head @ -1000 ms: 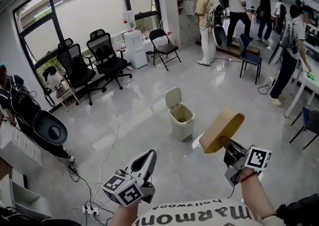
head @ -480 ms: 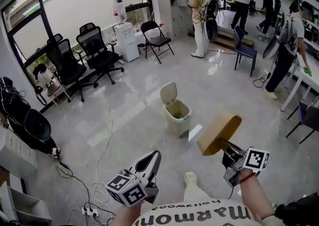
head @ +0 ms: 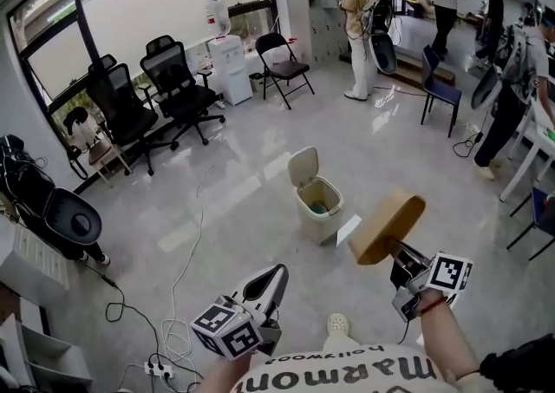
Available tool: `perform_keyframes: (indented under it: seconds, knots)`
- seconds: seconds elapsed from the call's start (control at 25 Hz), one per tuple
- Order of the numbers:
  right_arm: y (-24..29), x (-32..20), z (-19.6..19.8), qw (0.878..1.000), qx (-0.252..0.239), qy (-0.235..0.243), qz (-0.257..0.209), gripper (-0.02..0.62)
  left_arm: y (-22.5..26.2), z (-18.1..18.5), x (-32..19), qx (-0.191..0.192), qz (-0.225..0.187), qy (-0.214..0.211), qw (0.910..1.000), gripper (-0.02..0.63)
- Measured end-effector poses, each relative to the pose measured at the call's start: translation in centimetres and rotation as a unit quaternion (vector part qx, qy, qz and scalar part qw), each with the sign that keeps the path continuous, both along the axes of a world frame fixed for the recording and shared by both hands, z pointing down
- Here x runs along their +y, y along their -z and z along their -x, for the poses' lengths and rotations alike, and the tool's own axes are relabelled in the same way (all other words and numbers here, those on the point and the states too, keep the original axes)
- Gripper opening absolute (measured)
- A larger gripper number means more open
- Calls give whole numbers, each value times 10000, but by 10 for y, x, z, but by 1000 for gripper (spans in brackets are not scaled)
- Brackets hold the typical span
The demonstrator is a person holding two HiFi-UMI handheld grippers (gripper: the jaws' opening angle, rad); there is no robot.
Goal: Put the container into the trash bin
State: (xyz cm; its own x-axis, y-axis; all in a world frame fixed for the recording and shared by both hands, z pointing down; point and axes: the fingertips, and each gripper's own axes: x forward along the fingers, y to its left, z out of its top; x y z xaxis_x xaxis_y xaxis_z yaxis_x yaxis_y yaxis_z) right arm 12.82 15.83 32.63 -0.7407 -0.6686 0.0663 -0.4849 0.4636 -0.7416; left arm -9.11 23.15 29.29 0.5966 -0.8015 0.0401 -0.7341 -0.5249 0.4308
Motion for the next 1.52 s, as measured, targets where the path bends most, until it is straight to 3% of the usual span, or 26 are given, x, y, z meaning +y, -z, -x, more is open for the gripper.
perform_keyframes:
  seconds: [0.12,0.28,0.36,0.52,0.72,0.88,1.08,1.2,1.52]
  knots:
    - [-16,-24,-9,9985,-192,-204,470,11,-1,-5,-23,-53,1,-13,10000,-3]
    - [2,-60,-11,10000,-79,3,51,11,5,-11,-55,-93,-62,45,9999,-3]
    - [-2,-76,-17,9995,-59,-125,298,12,10,-12,-72,-5,-115,111,9999,-3]
    - [6,-114,-22,9999,-83,144,-23,11,13,-23,-102,11,-149,163,9998,-3]
    - [-10,-157,-35,9991,-146,21,391,11,11,-26,-140,-109,-147,312,9993,-3]
    - [-9,-188,-35,9994,-95,206,260,11,6,-31,-167,-125,-176,447,9988,-3]
    - [-29,-211,-49,9975,-33,11,704,11,-2,-38,-186,-42,-191,569,9982,-3]
    - [-29,-227,-51,9986,-183,136,473,12,-11,-41,-196,-126,-85,563,9983,-3]
    - [-43,-237,-55,9979,-231,221,559,11,-18,-43,-214,-1,52,663,9978,-3]
